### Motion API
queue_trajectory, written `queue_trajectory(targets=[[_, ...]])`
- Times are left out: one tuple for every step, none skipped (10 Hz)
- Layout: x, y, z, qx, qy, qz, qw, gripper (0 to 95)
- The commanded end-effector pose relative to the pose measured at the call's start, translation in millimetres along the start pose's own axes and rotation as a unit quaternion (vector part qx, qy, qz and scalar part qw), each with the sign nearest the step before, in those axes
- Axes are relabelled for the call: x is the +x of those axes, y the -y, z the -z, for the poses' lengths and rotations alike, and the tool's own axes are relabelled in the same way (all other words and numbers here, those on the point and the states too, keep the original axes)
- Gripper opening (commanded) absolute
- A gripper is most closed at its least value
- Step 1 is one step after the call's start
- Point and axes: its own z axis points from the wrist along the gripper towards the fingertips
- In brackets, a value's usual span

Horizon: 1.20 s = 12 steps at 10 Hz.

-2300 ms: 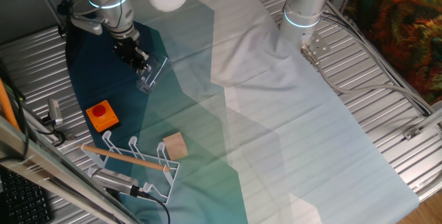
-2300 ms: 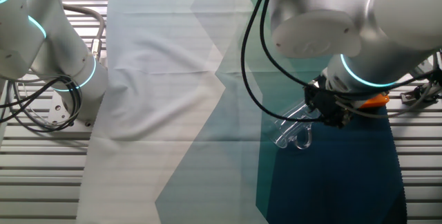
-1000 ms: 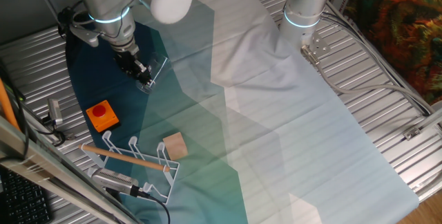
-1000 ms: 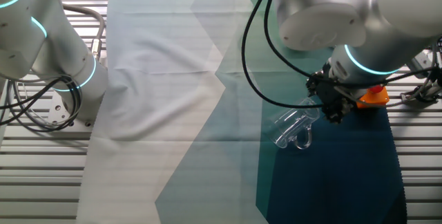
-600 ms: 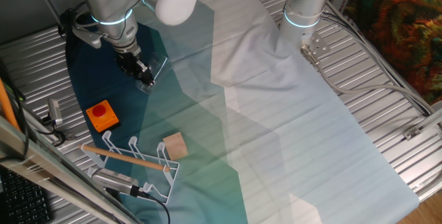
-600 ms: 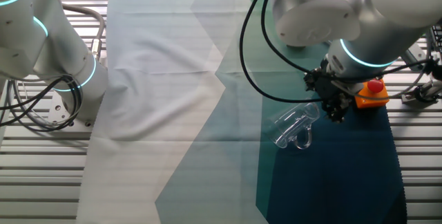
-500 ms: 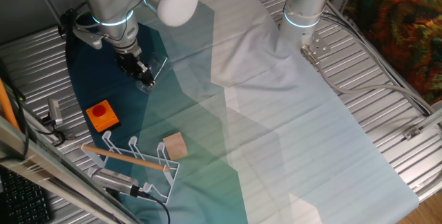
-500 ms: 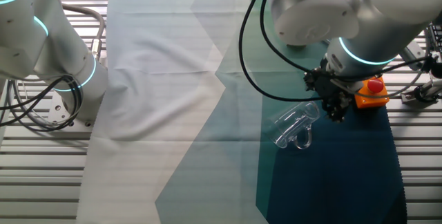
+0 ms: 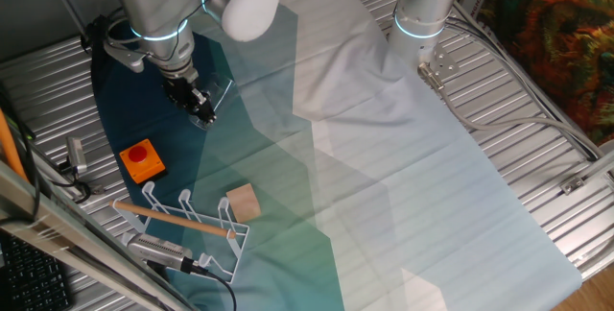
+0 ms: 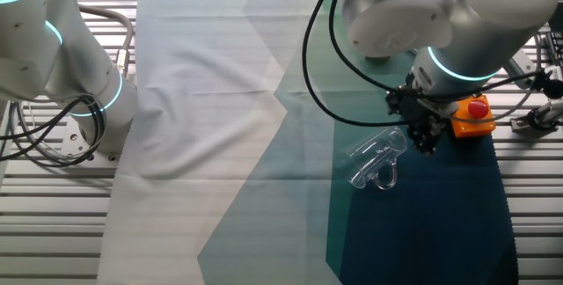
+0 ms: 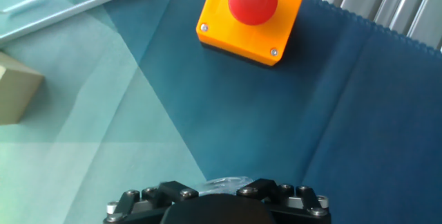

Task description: Put the cup on the cup rack

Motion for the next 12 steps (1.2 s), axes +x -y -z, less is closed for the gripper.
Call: queue_trajectory(targets=[[0.7,0.2,0.2,0.001,0.0,0.008,1.0,76.0],[0.4,-0.1,0.1,0.001,-0.003,0.007,1.0,76.0],[0.2,-0.4,-0.2,0.003,-0.005,0.007,1.0,76.0],[-0.1,-1.0,-0.6,0.006,-0.007,0.008,0.9999,76.0],[-0.7,-1.2,-0.4,0.006,-0.006,0.006,0.9999,76.0],[-1.4,-1.2,0.1,0.006,-0.006,0.007,0.9999,76.0],[-1.9,-1.2,0.4,0.007,-0.007,0.007,0.9999,76.0],[-2.0,-1.3,0.3,0.007,-0.007,0.006,0.9999,76.0],[-2.1,-1.3,0.3,0.008,-0.007,0.004,0.9999,76.0],[-2.1,-1.3,0.3,0.007,-0.008,0.001,0.9999,76.0],[-2.1,-1.3,0.3,0.01,-0.009,0.002,0.9999,76.0],[-2.1,-1.3,0.3,0.01,-0.007,0.009,0.9999,76.0]])
